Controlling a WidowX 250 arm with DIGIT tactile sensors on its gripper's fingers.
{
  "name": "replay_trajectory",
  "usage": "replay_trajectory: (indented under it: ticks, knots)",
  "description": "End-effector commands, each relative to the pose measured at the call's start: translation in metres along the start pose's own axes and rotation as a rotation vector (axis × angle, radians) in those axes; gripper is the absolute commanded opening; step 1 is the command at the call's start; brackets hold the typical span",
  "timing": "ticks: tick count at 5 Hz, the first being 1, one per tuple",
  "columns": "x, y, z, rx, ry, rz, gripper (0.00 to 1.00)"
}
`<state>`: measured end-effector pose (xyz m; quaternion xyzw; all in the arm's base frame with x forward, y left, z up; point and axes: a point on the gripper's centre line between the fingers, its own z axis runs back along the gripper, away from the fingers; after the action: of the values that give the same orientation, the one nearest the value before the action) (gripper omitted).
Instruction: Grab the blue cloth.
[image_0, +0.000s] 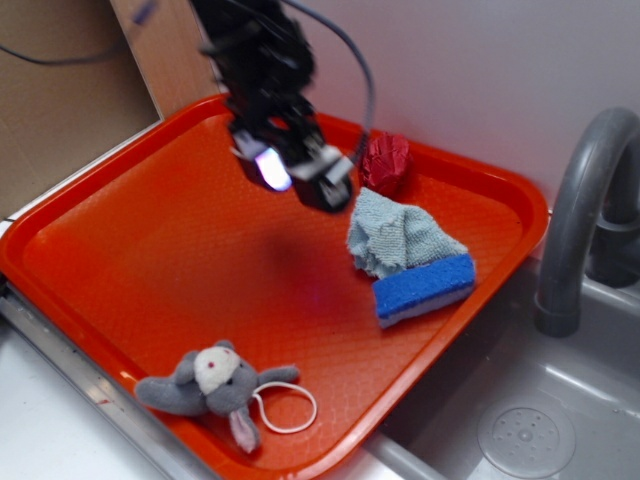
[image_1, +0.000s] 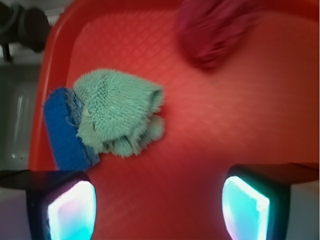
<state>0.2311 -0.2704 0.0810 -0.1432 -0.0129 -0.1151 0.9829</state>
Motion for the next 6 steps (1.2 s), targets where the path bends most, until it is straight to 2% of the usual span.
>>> replay_trajectory:
  ticks: [1,3,4,5,6]
  knots:
    - [0.025,-0.039,-0.018,-0.043,-0.044,-0.115,1.0]
    - [0.029,-0.043,-0.034,-0.098,-0.021,-0.208,1.0]
    - [0.029,-0.043,-0.034,-0.054,-0.024,-0.204,0.0]
    - [0.027,-0.042,-0.033,-0.031,-0.025,-0.189,0.0]
    - [0.025,-0.04,-0.032,0.025,-0.008,-0.177,0.0]
